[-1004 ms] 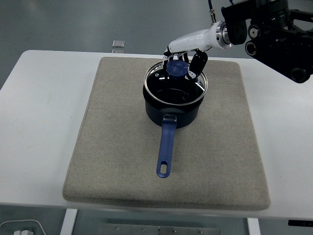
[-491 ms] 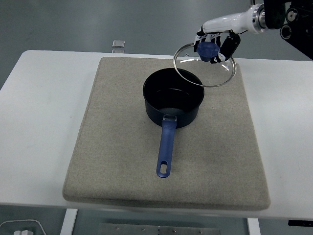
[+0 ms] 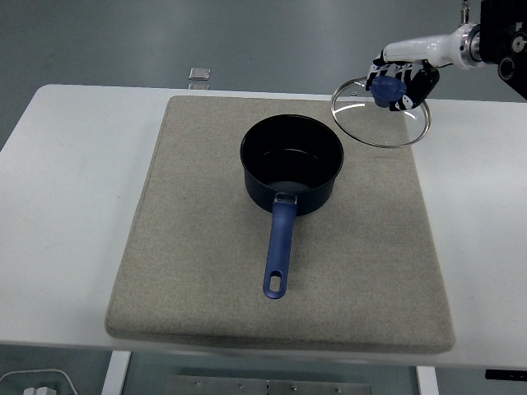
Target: Lift the pot lid and place it to the right of the pot.
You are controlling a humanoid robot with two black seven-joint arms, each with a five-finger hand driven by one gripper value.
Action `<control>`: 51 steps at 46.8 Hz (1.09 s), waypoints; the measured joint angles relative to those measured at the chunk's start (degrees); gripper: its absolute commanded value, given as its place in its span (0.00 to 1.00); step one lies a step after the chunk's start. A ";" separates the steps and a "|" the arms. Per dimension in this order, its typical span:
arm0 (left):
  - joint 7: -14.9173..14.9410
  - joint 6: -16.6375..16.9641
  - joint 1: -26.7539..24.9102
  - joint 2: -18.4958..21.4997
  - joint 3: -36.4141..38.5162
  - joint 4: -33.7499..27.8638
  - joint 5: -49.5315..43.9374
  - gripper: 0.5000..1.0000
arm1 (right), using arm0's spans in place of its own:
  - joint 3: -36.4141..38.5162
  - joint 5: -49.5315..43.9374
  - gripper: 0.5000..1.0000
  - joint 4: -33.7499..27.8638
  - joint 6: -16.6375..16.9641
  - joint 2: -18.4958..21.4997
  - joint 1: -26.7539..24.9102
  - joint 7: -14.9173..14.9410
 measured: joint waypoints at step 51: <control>-0.01 0.05 0.00 0.00 0.00 0.02 0.03 1.00 | -0.63 -0.55 0.00 -2.69 -7.10 3.04 -8.16 -0.14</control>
